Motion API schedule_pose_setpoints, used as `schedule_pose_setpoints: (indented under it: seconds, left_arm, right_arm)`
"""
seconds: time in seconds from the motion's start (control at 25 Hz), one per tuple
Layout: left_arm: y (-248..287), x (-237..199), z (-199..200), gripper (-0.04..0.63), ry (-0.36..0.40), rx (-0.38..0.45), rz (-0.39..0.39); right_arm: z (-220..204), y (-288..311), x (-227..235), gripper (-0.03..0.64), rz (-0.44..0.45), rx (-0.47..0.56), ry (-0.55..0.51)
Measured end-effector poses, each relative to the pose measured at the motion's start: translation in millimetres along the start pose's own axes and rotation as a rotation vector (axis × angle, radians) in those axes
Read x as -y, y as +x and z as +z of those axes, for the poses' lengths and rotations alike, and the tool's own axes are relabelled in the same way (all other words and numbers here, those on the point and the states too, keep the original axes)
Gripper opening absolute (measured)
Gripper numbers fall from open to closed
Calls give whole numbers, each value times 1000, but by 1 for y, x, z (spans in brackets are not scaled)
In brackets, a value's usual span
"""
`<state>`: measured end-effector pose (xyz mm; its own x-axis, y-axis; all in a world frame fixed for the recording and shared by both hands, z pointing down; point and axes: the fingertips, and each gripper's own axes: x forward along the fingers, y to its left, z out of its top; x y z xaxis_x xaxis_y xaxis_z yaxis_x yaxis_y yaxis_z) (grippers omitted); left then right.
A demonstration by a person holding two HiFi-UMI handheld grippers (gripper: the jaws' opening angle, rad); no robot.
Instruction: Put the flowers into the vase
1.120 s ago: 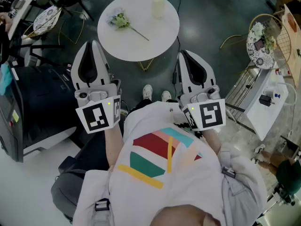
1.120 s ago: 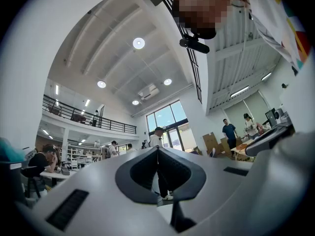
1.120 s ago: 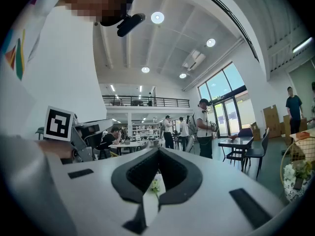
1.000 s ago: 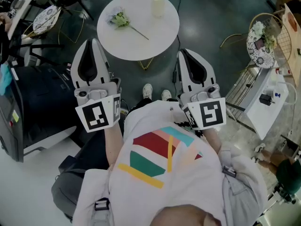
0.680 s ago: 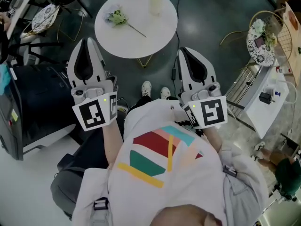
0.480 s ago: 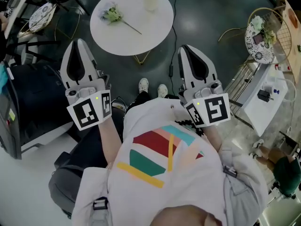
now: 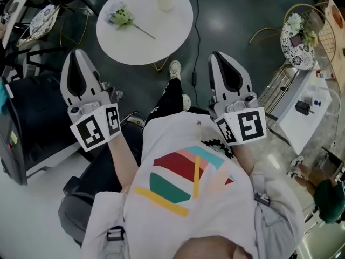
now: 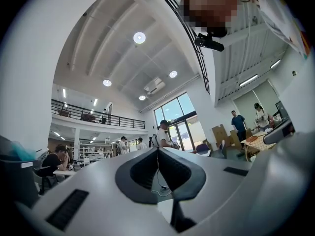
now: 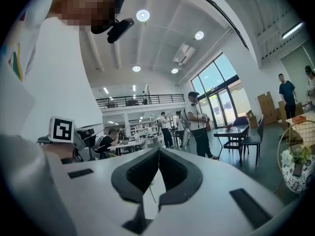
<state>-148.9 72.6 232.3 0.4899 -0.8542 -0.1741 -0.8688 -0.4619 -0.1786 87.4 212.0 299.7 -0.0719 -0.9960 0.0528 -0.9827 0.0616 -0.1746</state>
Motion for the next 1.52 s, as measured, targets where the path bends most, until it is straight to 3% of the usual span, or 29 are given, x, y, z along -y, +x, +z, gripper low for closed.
schedule_pose_setpoints:
  seconds: [0.4,0.56,0.76,0.92,1.12,1.4,1.52]
  left_arm:
    - [116,3,-52,8,-48,-25,-33]
    - [162,-11,-75,8,-75,-51,-17]
    - [202,-31,-111,8,-34,-119,-4]
    - [220,-35,-131,8,-78,-153,27]
    - [228,-34,-120,8,-52,-159,65]
    - [217,-44,-67,8,31,-105,214]
    - [197,-54,-58,8,62,-124,293]
  right_arm:
    - [10,88,43,14,-33,-62,-106]
    - [12,140,62,14,-24,-110,-95]
    - [8,199,73,14,5,-170,-117]
    - [8,222,83,14,19,-163,-113]
    - [11,245,75,14,146,-135,-101]
    - [49,280,33,15,483,-59,80]
    - [67,304,12,22,532,-3,75]
